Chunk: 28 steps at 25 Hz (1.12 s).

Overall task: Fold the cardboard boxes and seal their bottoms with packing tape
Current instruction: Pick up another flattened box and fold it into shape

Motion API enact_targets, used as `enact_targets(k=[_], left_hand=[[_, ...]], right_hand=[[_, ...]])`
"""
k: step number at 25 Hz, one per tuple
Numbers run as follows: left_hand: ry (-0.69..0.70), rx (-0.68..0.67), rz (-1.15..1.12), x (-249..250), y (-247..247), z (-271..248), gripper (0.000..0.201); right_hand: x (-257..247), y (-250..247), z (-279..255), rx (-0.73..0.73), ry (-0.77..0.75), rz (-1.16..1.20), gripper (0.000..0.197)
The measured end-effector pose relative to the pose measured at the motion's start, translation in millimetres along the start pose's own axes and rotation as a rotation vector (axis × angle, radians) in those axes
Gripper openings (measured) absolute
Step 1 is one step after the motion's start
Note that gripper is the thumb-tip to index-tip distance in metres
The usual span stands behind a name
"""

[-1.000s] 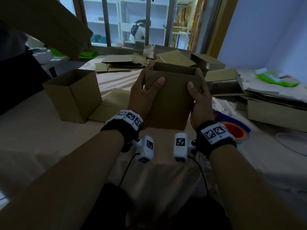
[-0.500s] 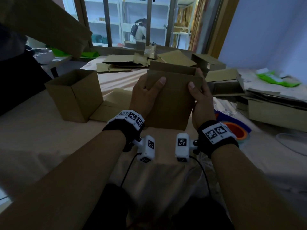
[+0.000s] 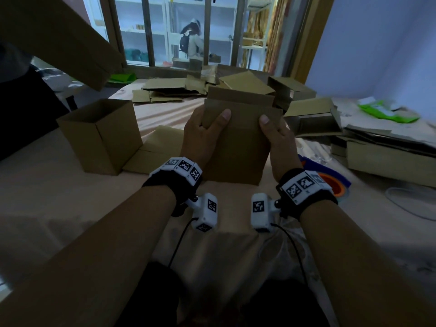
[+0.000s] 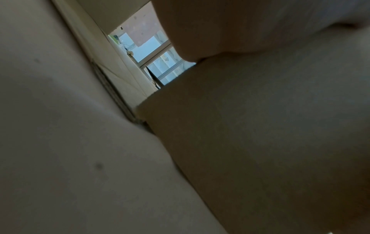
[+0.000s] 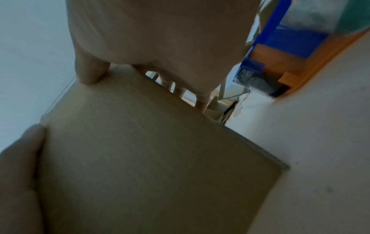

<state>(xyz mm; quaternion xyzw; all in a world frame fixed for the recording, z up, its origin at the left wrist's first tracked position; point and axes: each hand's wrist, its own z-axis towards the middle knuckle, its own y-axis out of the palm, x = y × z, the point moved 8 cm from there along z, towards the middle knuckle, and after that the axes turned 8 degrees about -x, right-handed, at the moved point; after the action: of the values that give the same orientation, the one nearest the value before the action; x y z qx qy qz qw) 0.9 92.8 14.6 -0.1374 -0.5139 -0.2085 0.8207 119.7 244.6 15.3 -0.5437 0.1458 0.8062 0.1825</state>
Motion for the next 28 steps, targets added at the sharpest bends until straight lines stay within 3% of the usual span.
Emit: enact_targets(k=[13,17,20,24,26,28], left_hand=[[0.014,0.01,-0.01,-1,-2,1,0.065],[0.051,-0.001,0.026,2,-1,1,0.056],[0.073,-0.003,0.056,3,-1,0,0.037],[0.081,0.026,0.102,5,-2,-1,0.017],[0.082,0.041,0.081,7,-3,-3,0.01],[0.083,0.05,0.031,9,-4,-5,0.029]], right_hand=[[5,-1,4,0.035,0.008,-0.011,0.049],[11,-3,5,0.063,0.024,-0.025,0.067],[15,-2,4,0.095,0.059,-0.042,0.078],[18,-4,5,0.151,0.104,-0.076,0.075],[15,-3,7,0.16,0.083,-0.104,0.06],[9,-3,8,0.157,0.044,-0.095,0.05]])
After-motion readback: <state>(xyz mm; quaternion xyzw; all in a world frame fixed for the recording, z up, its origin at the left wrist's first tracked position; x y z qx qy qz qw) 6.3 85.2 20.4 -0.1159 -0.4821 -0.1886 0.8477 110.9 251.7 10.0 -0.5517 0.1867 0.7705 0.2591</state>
